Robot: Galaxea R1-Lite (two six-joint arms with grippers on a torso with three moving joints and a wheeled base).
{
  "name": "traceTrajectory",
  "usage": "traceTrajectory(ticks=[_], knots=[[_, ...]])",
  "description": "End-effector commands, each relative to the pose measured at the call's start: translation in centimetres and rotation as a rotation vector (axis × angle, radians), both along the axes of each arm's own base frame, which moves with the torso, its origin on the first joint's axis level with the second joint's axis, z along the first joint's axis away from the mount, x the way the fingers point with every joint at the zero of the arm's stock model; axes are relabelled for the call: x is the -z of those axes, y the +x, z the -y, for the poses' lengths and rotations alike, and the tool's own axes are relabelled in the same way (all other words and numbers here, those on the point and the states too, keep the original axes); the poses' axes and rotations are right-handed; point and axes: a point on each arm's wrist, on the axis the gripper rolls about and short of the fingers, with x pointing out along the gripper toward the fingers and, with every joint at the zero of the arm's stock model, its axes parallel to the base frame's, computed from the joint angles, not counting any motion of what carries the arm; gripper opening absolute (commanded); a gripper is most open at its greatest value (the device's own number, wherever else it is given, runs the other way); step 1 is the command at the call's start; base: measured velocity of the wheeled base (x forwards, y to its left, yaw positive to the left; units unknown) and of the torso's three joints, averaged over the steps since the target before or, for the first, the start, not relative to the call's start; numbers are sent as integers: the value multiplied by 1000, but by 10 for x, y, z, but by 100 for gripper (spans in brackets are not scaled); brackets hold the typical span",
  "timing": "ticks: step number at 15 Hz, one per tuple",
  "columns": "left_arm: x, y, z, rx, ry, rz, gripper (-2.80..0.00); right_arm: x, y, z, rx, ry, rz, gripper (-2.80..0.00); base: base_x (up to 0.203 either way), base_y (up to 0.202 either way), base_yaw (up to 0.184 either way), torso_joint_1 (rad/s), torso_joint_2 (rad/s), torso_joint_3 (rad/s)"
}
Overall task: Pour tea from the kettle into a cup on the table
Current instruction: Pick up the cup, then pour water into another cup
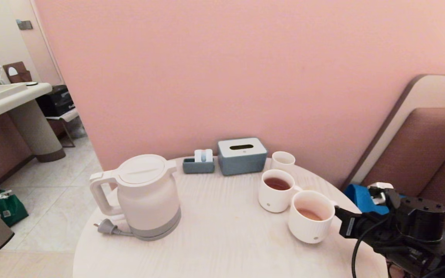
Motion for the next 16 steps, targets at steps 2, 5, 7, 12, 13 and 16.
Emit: traceTrajectory(ticks=[2,5,7,12,13,16], knots=[[0,0,0,-2,0,-1,-280,-5,3,10,23,8,45,-280,0,0,0,0,0,0],[0,0,0,1,0,-1,-280,-5,5,13,37,3,53,-280,0,0,0,0,0,0],[0,0,0,0,0,-1,-280,-6,8,16,43,-2,61,-280,0,0,0,0,0,0],[0,0,0,-1,0,-1,-280,-7,11,32,64,9,76,-280,0,0,0,0,0,0],[0,0,0,0,0,-1,-280,-7,13,36,69,4,79,-280,0,0,0,0,0,0],[0,0,0,0,0,-1,-280,-7,15,40,76,1,86,-280,0,0,0,0,0,0]])
